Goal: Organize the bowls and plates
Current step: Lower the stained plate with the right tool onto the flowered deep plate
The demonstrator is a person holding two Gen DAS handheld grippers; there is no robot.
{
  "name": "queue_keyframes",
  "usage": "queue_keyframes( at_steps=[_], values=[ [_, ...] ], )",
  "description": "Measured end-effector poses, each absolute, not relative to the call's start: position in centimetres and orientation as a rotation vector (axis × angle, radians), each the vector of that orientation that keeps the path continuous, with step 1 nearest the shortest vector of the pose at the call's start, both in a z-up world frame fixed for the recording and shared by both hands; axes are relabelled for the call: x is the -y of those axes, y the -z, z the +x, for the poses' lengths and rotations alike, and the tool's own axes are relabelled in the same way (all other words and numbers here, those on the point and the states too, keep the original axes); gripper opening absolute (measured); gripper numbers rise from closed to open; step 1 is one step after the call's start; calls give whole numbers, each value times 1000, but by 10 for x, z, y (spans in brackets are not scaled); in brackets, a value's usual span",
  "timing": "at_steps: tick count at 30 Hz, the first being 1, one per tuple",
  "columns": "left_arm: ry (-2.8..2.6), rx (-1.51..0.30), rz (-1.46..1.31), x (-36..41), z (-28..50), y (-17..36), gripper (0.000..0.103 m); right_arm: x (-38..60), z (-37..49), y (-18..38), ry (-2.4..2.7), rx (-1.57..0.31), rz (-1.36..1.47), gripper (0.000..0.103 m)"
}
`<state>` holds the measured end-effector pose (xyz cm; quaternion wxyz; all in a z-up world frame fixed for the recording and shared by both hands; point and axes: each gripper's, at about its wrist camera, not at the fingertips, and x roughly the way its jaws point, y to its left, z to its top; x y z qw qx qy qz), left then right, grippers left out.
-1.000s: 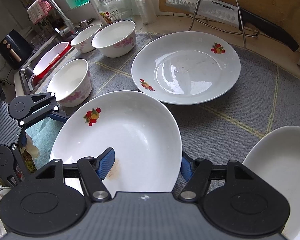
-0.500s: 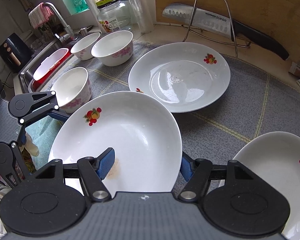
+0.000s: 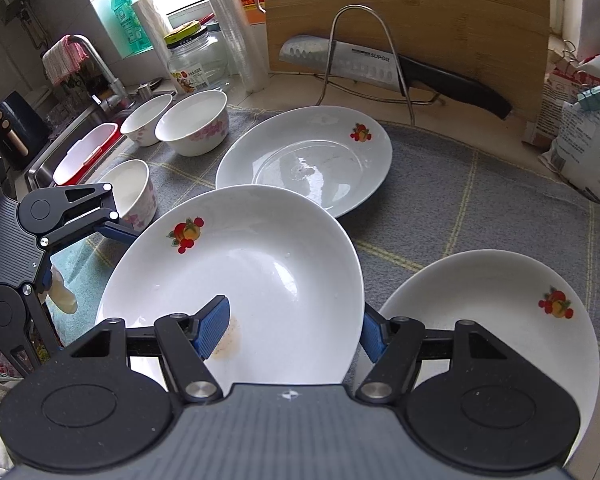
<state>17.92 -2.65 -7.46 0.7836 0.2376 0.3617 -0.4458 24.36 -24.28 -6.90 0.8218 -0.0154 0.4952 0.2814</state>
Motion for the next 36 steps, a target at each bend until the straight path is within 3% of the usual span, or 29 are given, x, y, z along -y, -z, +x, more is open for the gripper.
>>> queue_keyframes(
  at_steps=[36],
  values=[
    [1133, -763, 602, 150, 226, 92, 97, 367, 242, 73, -376, -1036, 64, 73]
  ],
)
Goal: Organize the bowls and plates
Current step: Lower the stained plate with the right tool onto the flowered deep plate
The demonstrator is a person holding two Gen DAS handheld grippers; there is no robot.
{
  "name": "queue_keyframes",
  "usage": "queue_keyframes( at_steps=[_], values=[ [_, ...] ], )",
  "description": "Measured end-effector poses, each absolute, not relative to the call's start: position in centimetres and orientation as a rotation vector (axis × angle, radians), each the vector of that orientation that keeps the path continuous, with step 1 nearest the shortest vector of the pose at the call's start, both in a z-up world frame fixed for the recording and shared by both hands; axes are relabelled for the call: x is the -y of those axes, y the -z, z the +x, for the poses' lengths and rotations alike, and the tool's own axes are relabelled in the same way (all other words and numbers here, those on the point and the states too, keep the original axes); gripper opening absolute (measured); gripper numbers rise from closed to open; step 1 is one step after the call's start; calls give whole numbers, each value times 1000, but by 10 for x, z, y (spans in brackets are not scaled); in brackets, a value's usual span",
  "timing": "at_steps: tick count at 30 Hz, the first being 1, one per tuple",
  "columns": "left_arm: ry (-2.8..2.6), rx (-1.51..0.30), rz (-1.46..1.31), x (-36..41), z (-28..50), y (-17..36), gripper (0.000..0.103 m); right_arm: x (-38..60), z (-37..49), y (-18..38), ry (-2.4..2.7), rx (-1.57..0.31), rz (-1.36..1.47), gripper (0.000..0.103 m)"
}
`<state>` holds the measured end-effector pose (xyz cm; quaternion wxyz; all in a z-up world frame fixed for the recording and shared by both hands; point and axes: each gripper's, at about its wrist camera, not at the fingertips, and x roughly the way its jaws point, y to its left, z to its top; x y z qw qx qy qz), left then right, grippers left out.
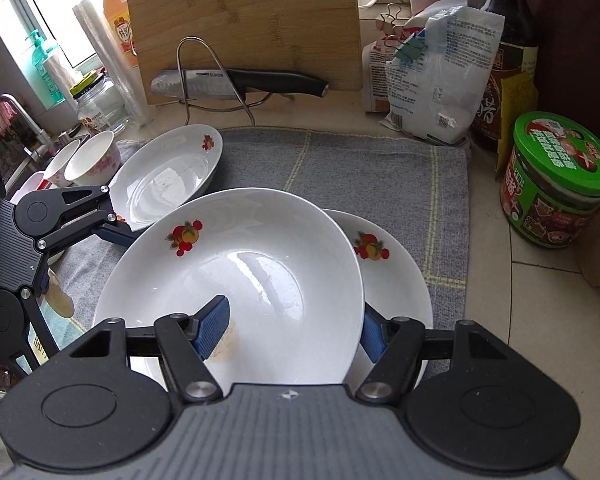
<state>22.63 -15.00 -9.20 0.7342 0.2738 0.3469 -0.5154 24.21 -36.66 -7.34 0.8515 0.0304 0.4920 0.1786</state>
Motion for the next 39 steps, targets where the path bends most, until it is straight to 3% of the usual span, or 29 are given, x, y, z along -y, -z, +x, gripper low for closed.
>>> queue_keyframes(
  at_steps=[39],
  values=[
    [1167, -833, 628, 181, 241, 103, 97, 387, 249, 98, -324, -1085, 101, 73]
  ],
)
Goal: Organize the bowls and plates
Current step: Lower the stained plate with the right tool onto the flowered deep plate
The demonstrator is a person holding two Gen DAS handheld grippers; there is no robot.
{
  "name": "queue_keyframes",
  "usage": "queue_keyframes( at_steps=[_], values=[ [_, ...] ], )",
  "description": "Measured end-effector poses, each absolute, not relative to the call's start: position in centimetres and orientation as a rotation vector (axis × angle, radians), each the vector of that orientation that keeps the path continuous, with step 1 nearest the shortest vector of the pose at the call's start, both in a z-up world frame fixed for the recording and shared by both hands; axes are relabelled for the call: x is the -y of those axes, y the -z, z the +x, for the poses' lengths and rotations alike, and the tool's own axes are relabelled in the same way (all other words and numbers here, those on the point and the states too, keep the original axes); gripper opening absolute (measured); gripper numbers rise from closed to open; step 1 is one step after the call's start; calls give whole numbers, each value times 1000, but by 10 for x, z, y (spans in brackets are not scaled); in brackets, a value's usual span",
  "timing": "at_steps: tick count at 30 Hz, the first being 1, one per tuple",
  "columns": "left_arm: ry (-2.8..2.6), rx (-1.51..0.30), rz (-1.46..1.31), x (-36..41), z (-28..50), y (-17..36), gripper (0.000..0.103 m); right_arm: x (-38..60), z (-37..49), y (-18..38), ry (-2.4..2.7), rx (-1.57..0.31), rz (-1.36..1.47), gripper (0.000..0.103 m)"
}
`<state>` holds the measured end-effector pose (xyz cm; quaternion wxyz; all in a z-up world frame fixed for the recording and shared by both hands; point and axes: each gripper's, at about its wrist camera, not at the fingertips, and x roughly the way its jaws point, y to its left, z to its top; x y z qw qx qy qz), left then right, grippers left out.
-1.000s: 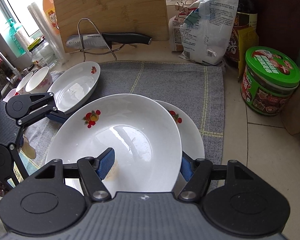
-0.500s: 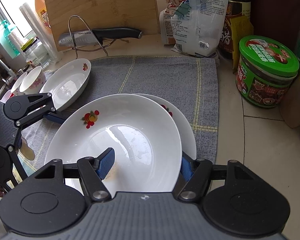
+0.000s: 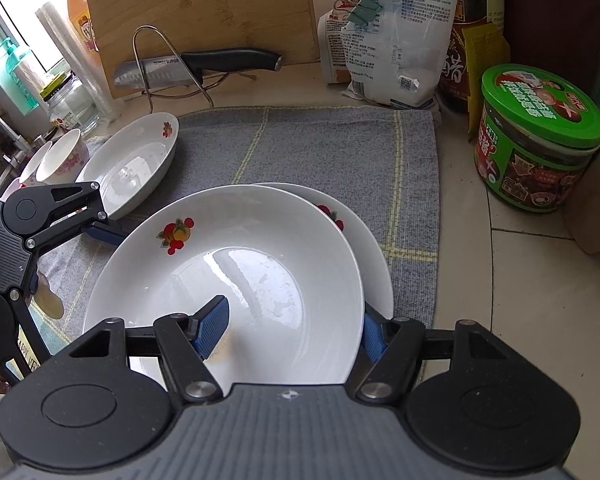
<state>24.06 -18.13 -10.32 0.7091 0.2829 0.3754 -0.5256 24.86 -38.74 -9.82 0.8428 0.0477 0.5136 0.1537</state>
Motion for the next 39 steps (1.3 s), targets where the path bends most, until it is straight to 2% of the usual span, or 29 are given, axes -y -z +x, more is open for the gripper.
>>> queue_keyframes(
  at_steps=[39],
  values=[
    [1172, -823, 612, 175, 240, 99, 98, 390, 245, 97, -292, -1097, 137, 75]
  ],
)
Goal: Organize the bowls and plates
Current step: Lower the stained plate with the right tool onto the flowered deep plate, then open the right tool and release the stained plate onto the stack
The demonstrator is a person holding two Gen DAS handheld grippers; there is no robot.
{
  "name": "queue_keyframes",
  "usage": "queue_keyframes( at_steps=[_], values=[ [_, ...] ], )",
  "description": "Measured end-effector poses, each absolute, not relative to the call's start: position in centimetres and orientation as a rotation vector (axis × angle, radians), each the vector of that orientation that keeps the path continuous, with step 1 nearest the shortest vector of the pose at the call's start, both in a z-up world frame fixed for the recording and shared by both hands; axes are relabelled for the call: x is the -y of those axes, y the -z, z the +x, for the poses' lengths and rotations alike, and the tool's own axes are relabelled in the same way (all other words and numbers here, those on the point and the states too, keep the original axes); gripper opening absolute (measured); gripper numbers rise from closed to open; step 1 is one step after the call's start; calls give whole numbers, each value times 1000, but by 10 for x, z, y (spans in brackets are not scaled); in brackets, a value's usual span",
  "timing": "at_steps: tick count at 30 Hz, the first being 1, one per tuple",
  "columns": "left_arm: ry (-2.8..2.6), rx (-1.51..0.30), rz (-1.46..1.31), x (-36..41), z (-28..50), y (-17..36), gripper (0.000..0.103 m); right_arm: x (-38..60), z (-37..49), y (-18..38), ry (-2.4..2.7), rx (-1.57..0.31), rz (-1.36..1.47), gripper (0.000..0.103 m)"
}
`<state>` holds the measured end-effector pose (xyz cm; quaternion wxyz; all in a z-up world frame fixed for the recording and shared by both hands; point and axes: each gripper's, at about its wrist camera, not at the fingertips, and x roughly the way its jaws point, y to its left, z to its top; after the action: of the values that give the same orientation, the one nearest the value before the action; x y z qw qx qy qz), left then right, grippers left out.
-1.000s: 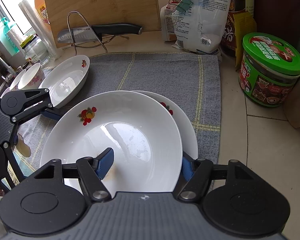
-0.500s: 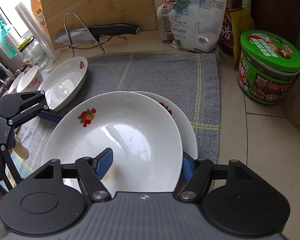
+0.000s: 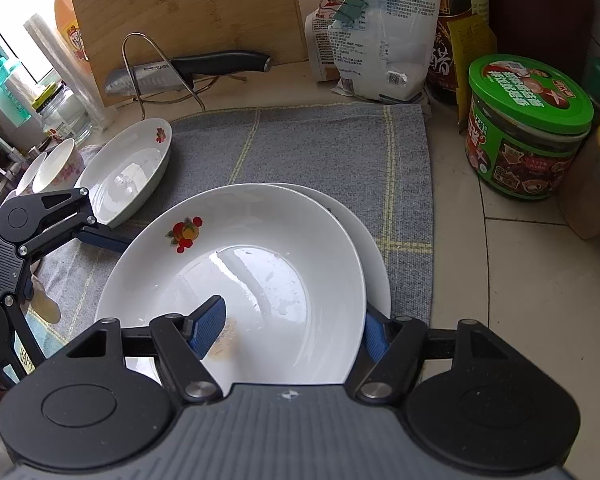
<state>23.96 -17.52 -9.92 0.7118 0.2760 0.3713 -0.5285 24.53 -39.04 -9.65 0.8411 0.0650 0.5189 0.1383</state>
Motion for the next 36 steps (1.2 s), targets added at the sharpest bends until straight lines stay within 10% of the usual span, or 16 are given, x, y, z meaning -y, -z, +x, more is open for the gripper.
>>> queue_keyframes(
  at_steps=[36],
  values=[
    [1185, -837, 600, 174, 243, 104, 99, 393, 242, 88, -236, -1104, 246, 97]
  ],
)
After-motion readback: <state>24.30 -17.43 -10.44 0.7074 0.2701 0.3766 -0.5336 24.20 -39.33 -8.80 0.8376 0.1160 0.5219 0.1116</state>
